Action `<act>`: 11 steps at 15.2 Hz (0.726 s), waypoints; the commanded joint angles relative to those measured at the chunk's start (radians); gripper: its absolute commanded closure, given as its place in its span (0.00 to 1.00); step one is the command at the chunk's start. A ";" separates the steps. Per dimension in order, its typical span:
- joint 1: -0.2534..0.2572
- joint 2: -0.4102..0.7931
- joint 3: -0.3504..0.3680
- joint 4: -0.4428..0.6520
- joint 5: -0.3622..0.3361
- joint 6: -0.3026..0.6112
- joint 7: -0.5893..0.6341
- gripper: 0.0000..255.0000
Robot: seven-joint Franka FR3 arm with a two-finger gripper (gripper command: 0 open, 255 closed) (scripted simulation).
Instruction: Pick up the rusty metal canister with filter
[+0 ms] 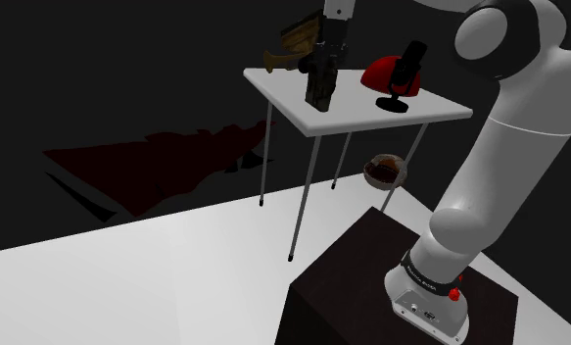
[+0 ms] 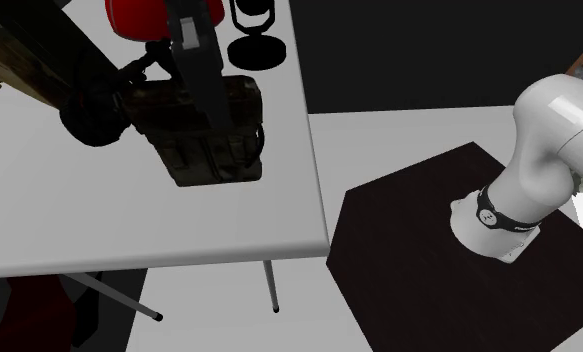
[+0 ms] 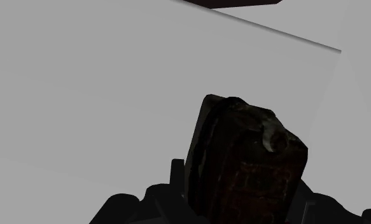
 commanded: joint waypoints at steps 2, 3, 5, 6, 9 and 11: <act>-0.001 0.010 -0.001 0.038 0.001 -0.029 -0.001 1.00; -0.002 0.015 -0.001 0.058 0.002 -0.045 -0.001 1.00; -0.003 0.026 -0.002 0.100 0.004 -0.076 -0.002 1.00; -0.004 0.032 -0.002 0.122 0.005 -0.092 -0.003 1.00; -0.007 0.053 -0.003 0.193 0.009 -0.142 -0.005 1.00; -0.009 0.070 -0.004 0.244 0.011 -0.177 -0.007 1.00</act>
